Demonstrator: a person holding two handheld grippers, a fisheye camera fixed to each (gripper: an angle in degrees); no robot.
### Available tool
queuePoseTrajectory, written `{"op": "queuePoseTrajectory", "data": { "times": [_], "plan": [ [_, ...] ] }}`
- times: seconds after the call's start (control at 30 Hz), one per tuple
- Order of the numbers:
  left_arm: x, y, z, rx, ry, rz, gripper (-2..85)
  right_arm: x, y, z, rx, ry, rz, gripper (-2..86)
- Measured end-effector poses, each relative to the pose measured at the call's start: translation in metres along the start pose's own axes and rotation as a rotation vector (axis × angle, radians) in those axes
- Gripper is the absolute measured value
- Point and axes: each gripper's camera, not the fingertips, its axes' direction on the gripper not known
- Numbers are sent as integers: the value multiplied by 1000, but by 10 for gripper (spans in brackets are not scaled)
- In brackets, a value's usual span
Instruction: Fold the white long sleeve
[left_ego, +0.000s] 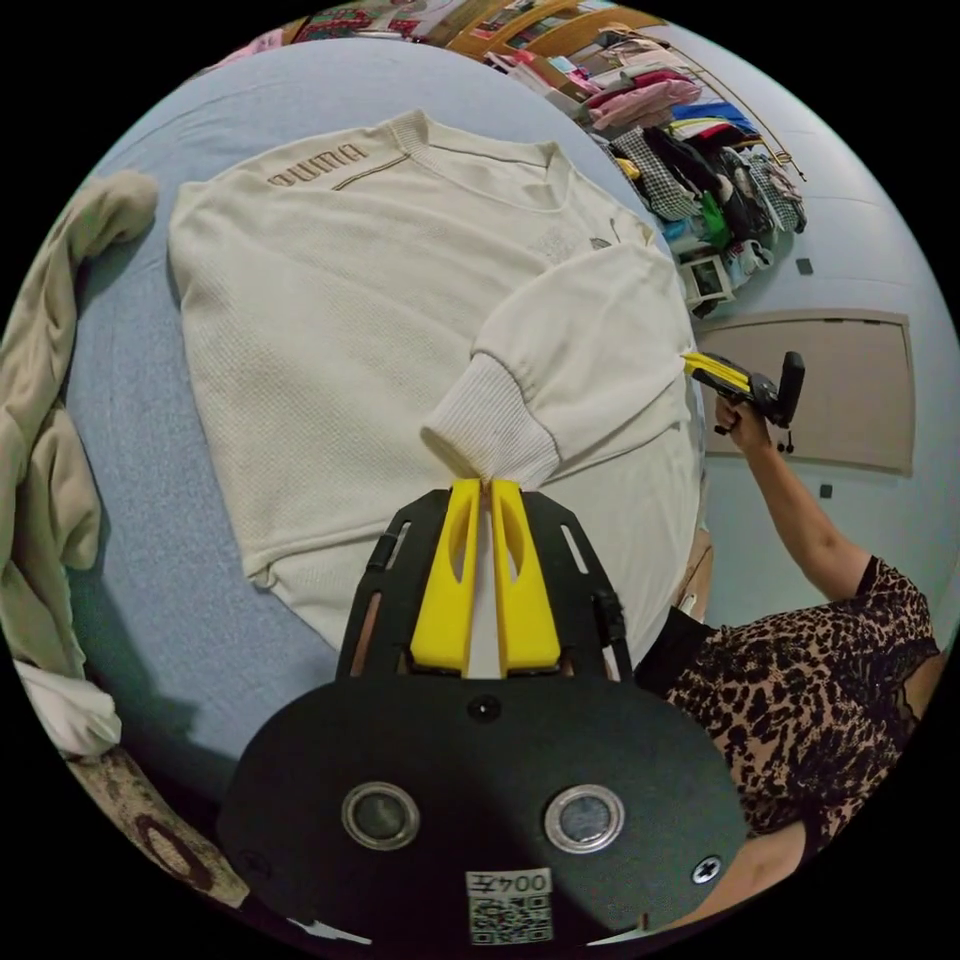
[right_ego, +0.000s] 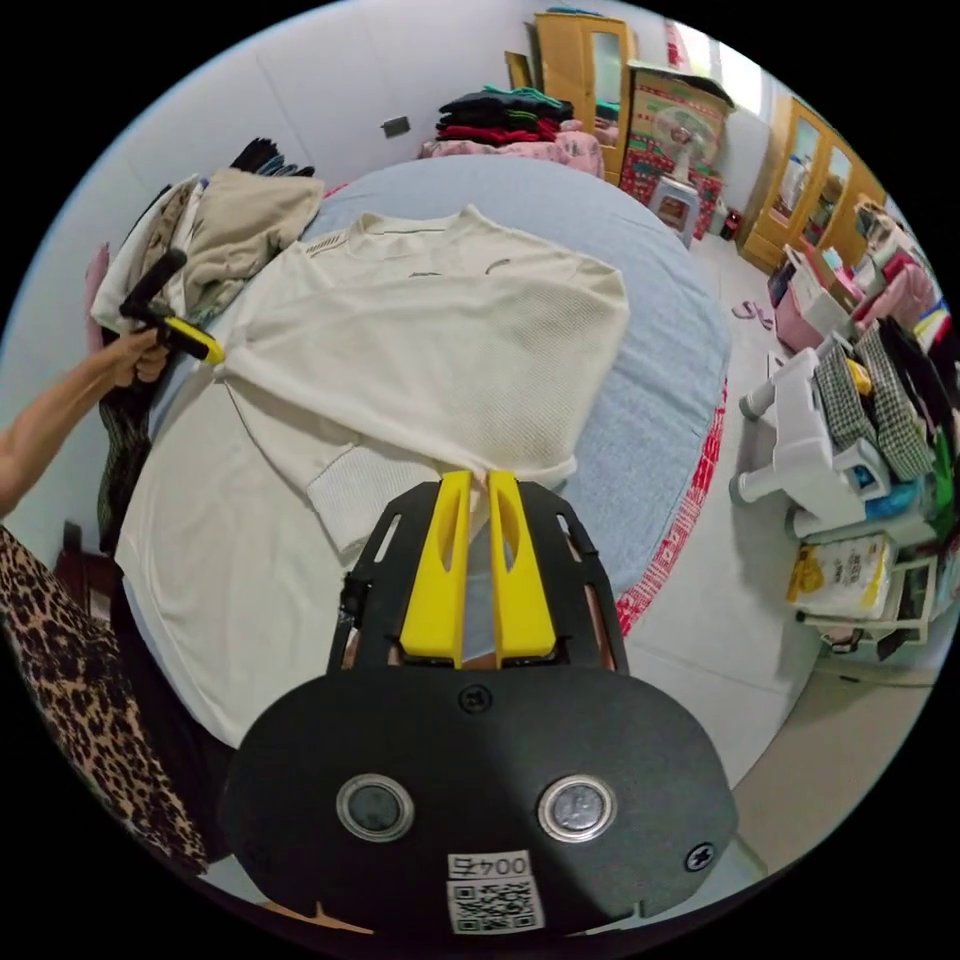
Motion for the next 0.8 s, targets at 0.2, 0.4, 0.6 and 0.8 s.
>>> {"op": "queuePoseTrajectory", "data": {
  "times": [0.2,0.4,0.6,0.8],
  "plan": [
    [11,14,-23,129,-115,-52,61,-45,43,-30,161,81,143,109],
    [83,-42,-30,311,-103,80,35,-120,69,4,134,111,177,104],
    [191,-178,28,243,16,307,28,-152,86,28,139,272,137,86],
    [276,-285,109,142,-54,426,26,-156,96,32,147,265,128,84]
  ]
}}
